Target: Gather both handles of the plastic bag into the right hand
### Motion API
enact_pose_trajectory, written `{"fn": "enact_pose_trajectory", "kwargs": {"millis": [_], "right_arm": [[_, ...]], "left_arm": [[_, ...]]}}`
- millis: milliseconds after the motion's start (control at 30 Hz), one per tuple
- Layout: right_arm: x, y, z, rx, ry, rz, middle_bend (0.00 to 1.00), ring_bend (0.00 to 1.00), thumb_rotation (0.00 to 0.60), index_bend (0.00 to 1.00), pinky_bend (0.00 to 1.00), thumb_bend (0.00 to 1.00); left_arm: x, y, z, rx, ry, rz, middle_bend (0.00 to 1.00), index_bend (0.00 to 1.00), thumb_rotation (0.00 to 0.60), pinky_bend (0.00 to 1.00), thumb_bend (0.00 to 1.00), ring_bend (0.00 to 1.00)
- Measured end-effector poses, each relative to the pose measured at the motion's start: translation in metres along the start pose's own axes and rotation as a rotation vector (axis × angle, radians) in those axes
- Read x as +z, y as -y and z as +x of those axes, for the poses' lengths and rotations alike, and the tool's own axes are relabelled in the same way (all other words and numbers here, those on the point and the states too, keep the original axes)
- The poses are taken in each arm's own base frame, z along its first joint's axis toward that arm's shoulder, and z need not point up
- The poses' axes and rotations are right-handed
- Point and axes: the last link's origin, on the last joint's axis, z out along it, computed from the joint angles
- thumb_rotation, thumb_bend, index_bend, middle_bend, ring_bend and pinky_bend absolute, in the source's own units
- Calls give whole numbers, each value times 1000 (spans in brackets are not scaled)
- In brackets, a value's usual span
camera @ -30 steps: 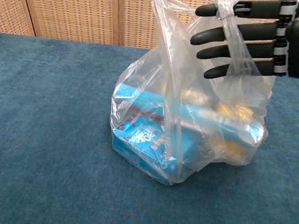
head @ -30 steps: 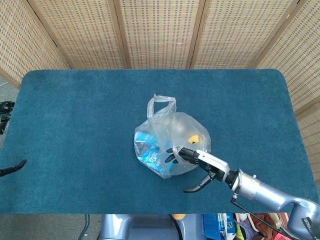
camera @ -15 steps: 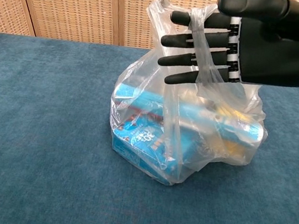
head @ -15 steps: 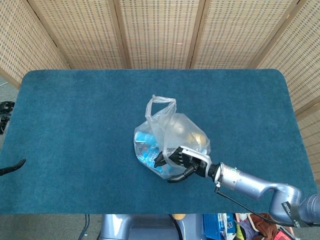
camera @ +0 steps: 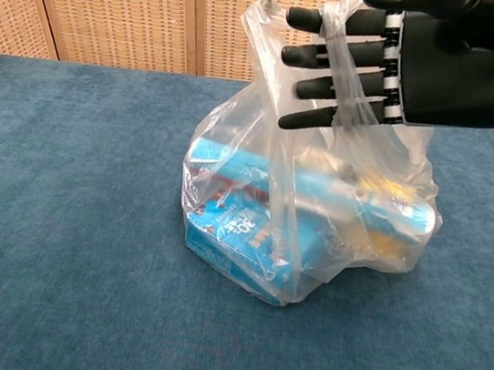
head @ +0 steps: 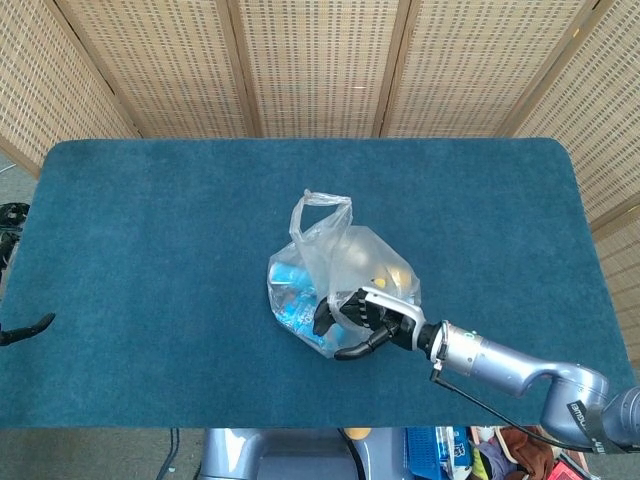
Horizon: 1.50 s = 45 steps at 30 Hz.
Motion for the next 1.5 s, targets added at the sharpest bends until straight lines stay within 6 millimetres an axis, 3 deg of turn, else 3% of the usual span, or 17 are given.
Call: {"fn": "enact_pose_trajectory", "kwargs": {"millis": [167,467,667,1067,1500], "right_arm": [[0,4,4,24,-31,18,597,597,600,371,483,111],[-1,5,4,15,-39,19,603,581,600,378,484,127],[-4,5,7,-21,-48,6,603,577,600,377,484,128],[-18,13,16,-61,-59,7,603,574,600,376,483,127],[-27,21,29,-45,-75,16,603,575,600,376,484,133]], "left_arm": [[3,0,-2,8,2,8,0,0,600,0,150,0],[12,-4,-2,11,-2,0,0,0,600,0,150,0],[38,-23,6,5,-30,-97,0,0,600,0,150,0],[111,-96,12,-50,-129,-524,0,0,600,11,80,0],[159,-219,-10,-155,-67,-796,0,0,600,73,187,0]]}}
